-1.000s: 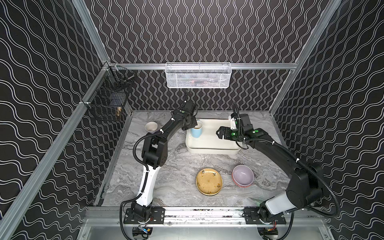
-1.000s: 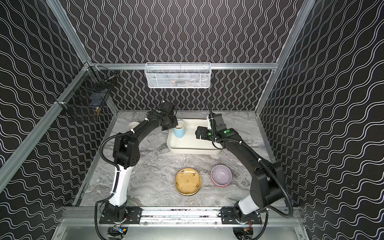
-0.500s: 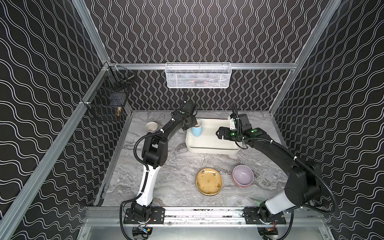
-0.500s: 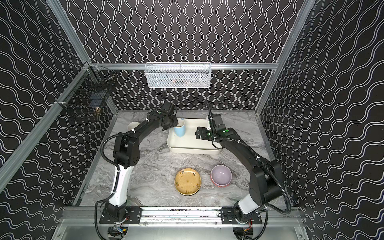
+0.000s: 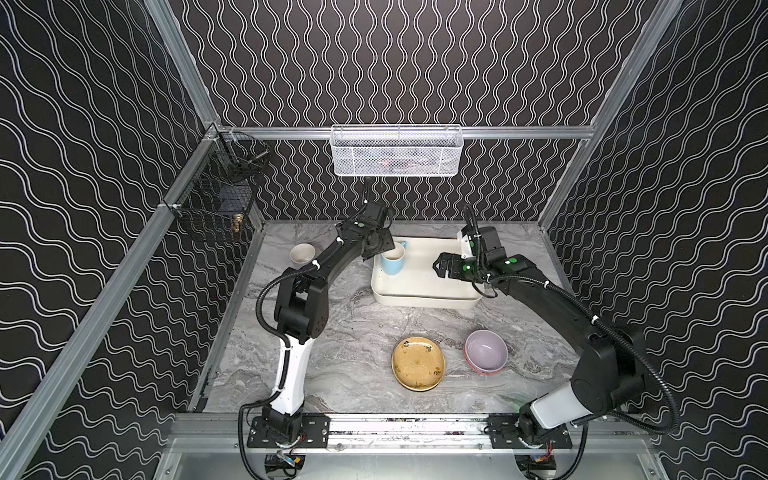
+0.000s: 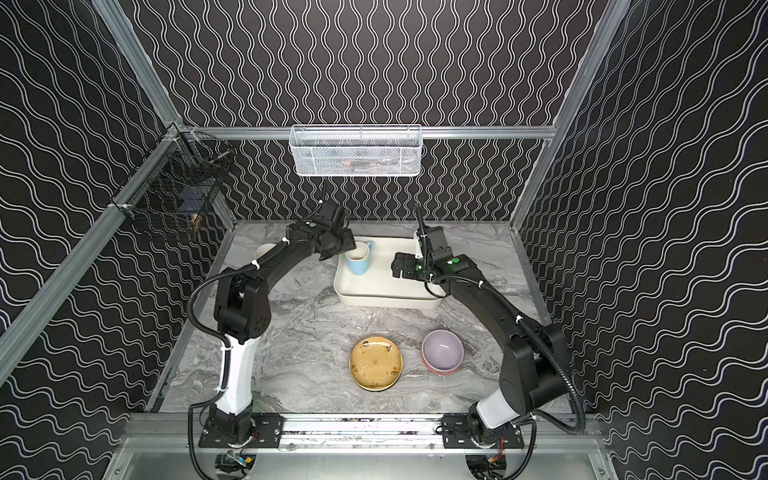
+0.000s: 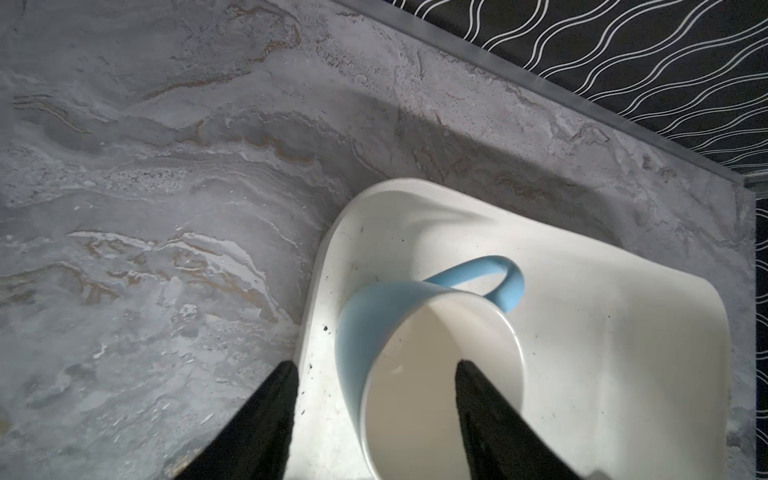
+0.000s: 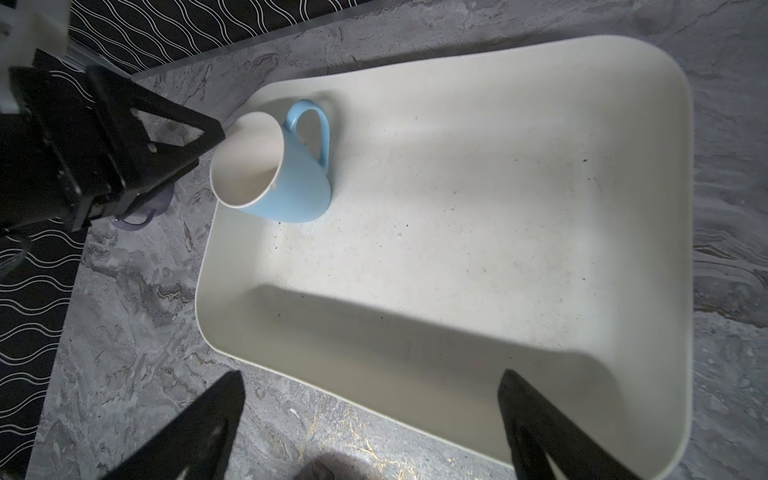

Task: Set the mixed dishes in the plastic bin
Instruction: 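Open the left gripper and withdraw it toward the purple mug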

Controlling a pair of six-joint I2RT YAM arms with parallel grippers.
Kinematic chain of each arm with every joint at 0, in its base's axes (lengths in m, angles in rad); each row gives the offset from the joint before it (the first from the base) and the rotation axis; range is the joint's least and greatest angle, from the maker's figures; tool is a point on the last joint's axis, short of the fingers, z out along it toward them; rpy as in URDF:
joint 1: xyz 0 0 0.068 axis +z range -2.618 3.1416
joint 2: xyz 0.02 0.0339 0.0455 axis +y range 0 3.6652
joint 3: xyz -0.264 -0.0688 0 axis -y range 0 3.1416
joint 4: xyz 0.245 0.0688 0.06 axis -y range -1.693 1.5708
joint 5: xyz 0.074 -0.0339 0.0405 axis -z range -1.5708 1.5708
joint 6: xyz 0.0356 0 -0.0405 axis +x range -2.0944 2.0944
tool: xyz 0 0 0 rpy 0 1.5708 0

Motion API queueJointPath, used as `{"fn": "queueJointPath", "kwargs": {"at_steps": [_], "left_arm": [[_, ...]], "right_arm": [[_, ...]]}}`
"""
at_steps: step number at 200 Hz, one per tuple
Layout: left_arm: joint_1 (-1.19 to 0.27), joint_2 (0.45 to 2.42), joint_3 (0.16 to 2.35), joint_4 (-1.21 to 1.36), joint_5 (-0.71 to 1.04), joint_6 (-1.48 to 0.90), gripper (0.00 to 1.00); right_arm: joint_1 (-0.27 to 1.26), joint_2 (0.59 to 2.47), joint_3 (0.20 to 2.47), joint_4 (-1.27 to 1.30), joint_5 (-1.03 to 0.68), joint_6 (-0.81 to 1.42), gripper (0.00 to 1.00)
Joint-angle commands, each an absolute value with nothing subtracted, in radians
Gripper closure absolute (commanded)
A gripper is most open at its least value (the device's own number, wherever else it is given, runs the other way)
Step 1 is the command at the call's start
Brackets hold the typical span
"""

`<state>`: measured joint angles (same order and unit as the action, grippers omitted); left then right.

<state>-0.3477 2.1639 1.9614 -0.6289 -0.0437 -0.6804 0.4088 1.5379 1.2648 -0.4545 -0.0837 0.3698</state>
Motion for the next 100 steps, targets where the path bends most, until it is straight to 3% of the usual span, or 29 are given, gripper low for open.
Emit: {"fn": "queueJointPath", "kwargs": {"at_steps": [1,23,42,100], "left_arm": [[-0.342,2.12,1.947,-0.631,-0.03,-0.657,0.35],[-0.318,2.035,1.869,-0.632,-0.058,-0.636,0.34],[-0.258,1.936,1.747,-0.614,-0.097,-0.632,0.26],[-0.013,1.731,1.452,-0.581,-0.099,-0.657,0.26]], "right_arm": [[0.41,1.52,1.276,-0.475,-0.056,0.366,0.03],[0.411,1.51,1.275,-0.474,-0.065,0.373,0.03],[0.415,1.505,1.27,-0.462,-0.084,0.381,0.04],[0.474,1.534,1.295,-0.445,-0.114,0.384,0.04]]}}
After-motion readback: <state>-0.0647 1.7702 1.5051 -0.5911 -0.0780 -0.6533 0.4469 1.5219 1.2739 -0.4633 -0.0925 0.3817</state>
